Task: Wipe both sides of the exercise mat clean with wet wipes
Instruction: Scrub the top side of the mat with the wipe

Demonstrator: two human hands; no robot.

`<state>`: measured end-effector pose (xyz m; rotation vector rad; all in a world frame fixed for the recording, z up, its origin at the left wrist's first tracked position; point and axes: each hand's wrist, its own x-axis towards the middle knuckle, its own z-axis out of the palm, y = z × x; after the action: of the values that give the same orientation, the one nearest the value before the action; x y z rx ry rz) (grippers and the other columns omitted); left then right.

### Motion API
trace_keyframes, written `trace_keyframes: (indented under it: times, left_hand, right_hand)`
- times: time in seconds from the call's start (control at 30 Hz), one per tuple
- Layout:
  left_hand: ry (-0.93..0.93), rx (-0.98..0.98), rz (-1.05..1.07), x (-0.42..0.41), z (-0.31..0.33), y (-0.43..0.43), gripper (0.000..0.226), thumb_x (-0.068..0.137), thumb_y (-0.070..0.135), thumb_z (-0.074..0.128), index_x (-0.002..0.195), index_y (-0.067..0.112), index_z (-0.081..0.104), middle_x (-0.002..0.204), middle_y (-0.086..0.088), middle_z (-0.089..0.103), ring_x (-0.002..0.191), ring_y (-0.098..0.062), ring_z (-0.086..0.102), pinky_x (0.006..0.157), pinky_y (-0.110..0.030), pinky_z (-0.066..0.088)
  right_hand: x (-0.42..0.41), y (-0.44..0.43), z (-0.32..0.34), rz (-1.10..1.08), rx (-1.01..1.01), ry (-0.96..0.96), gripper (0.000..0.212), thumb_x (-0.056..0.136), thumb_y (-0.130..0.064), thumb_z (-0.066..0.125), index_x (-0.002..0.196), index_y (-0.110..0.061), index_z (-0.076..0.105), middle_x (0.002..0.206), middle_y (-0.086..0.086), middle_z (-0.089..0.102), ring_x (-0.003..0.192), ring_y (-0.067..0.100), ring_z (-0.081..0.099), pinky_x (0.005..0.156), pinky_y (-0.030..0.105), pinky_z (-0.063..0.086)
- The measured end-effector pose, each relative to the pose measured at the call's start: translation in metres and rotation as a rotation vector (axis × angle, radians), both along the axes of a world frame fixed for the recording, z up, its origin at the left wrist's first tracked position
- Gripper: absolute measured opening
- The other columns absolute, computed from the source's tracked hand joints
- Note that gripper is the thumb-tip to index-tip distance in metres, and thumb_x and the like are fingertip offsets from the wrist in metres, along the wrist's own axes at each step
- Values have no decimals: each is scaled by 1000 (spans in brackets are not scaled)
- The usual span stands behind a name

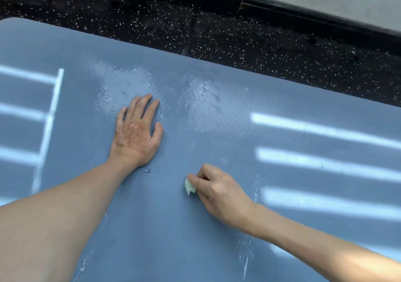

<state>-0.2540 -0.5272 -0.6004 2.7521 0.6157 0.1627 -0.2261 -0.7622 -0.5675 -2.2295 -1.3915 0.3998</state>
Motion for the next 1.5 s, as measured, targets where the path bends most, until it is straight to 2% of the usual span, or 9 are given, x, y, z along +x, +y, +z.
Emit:
trace_keyframes:
  times: [0.17,0.33,0.5,0.67,0.8,0.97,1.13,1.3,1.5]
  left_hand:
    - [-13,0,-12,-1,2,0,61,90,35,32,147,15,40,157,-1,31,146,-19,21,120,-43,9]
    - [-20,16,-25,-1,4,-1,60,91,35,31,147,14,40,156,-2,32,146,-21,22,119,-44,11]
    - [59,75,-32,-3,1,-6,58,99,30,27,154,12,28,162,-5,22,149,-25,15,120,-46,9]
    - [213,62,-55,-23,4,-27,61,103,39,22,157,11,14,166,-7,2,152,-29,2,119,-46,3]
    - [157,69,-148,-85,-4,-61,70,96,46,18,154,9,29,162,-12,21,149,-35,19,116,-50,15]
    - [116,160,-191,-136,-11,-84,63,98,39,27,151,7,34,159,-14,29,145,-35,28,112,-48,20]
    - [128,152,-179,-157,-13,-97,64,98,40,26,152,7,31,161,-12,24,146,-34,26,113,-48,19]
    - [107,161,-175,-162,-13,-101,64,97,39,28,151,4,33,160,-13,25,145,-34,26,112,-47,18]
    - [70,167,-177,-183,-15,-115,63,95,37,31,148,2,35,157,-17,31,142,-36,29,111,-47,19]
  right_hand:
    - [41,4,-2,-298,75,-149,15,81,-5,50,83,-2,65,72,10,49,56,28,50,48,34,47]
    - [-16,-7,0,-25,13,-43,24,83,-9,41,84,-3,64,73,9,46,56,25,44,45,30,42]
    - [12,1,-5,-317,66,-152,11,77,0,49,77,0,60,72,12,46,55,26,43,46,38,46]
    - [-52,-14,-3,-2,13,-21,11,78,0,47,78,-2,57,72,10,43,55,22,36,43,27,33]
    - [-26,-10,-8,-268,87,-93,29,80,-13,31,75,-3,58,71,10,44,57,19,32,47,28,36]
    - [-96,-31,-7,14,45,3,21,83,-11,35,75,-4,54,72,10,43,56,25,40,44,29,36]
    - [-77,-31,-8,-245,80,-56,18,79,-6,39,74,-3,56,71,10,44,55,25,41,45,28,36]
    - [-139,-49,-4,5,18,47,8,80,-1,46,79,-2,53,74,11,43,57,26,40,44,29,34]
    - [-146,-51,-7,-148,57,48,7,78,2,56,81,-4,54,75,11,43,56,25,40,46,29,35]
